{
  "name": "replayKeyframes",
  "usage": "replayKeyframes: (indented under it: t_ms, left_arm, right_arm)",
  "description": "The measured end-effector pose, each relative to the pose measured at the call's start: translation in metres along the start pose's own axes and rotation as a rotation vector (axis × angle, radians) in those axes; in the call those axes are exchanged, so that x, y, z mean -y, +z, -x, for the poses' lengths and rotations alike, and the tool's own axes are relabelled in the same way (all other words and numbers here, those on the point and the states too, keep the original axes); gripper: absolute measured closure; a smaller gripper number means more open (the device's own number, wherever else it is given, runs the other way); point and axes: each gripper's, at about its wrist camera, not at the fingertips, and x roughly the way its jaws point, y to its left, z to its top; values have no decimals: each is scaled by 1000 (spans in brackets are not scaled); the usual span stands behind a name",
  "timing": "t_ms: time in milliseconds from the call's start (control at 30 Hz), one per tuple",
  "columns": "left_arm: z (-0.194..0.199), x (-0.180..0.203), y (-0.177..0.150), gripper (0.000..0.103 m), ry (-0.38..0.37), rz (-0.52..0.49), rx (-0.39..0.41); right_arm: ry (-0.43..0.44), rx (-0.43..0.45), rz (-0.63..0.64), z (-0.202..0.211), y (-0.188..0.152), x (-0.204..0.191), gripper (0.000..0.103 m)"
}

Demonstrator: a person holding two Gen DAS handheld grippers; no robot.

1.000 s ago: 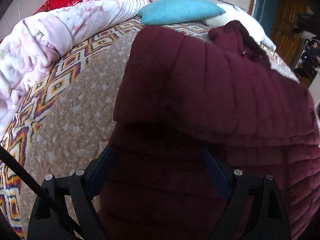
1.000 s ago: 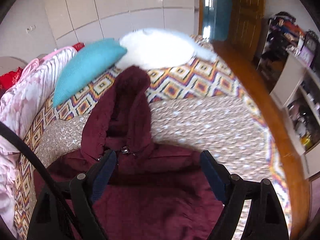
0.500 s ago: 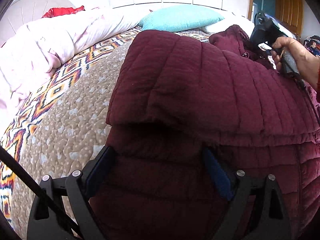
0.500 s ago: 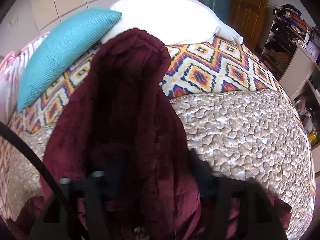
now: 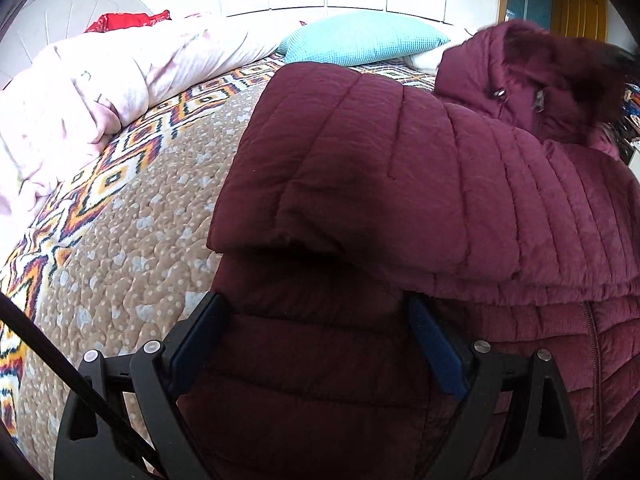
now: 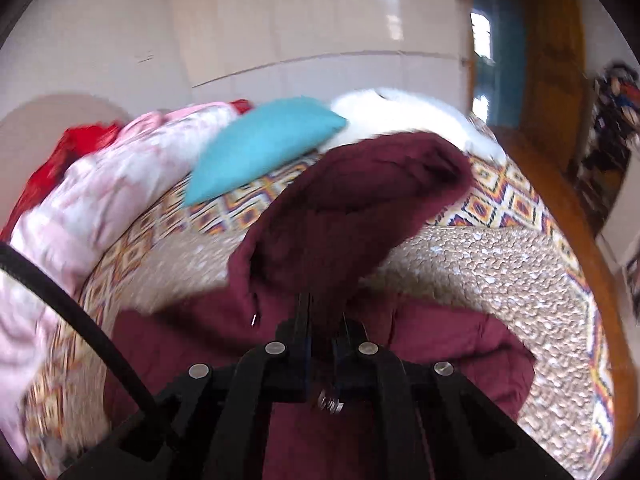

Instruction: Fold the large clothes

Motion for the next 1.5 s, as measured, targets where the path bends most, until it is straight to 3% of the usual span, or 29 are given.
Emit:
replayKeyframes:
  t_ms: [67, 167, 367, 533, 600, 667, 767, 867, 933, 1067, 1167, 1267, 1333, 1367, 1400, 1433, 1500]
  left_arm:
    - [0, 0, 0, 11, -3, 3, 1]
    - [1, -1, 0, 11, -9, 8, 2]
    - [2, -3, -1, 11, -27, 25, 4]
    - [1, -4, -1, 11, -30, 30, 2]
    - [2, -3, -1, 11, -29, 28, 4]
    - [2, -2, 0, 11, -24, 26, 0]
    - [7, -3, -1, 11, -11, 35, -5]
    - [20, -10, -4, 11, -19, 54, -31]
    - [37, -20, -10, 11, -21, 72, -29]
    - [81, -42, -24, 11, 0, 92, -3]
    - [119, -55, -36, 11, 13, 98, 35]
    - [153, -67, -49, 11, 26, 102, 80]
    - [170, -72, -56, 11, 52, 99, 105]
    - [177, -75, -60, 11, 76, 94, 115]
    - [180, -81, -65, 11, 91, 92, 122]
    - [187, -84, -71, 11, 116, 88, 133]
    - [195, -89, -81, 11, 147, 87, 143]
  right_arm:
    - [16, 19, 98, 30, -35, -19, 96]
    - [63, -53, 197, 48, -108, -40, 96]
    - [92, -242, 133, 28, -197, -27, 94]
    - [88, -250, 21, 64, -213, 0, 87]
    - [46, -214, 14, 89, -211, 10, 77]
    - [23, -158, 1, 115, -199, 17, 55]
    - [27, -77, -13, 132, -176, 11, 31]
    - [74, -46, -40, 125, -164, -2, 19]
    - [124, -60, -74, 108, -167, -11, 18]
    - [232, -92, -252, 67, -169, -24, 18]
    - [259, -30, -354, 52, -159, -34, 17]
    - [249, -5, -278, 39, -141, -71, 17]
    - [161, -31, -176, 20, -136, -96, 17]
    - [122, -51, -133, 14, -135, -100, 26]
    - [99, -77, -105, 7, -133, -106, 42]
    - [88, -137, -79, -8, -134, -111, 87]
    - [49, -247, -88, -27, -142, -105, 91]
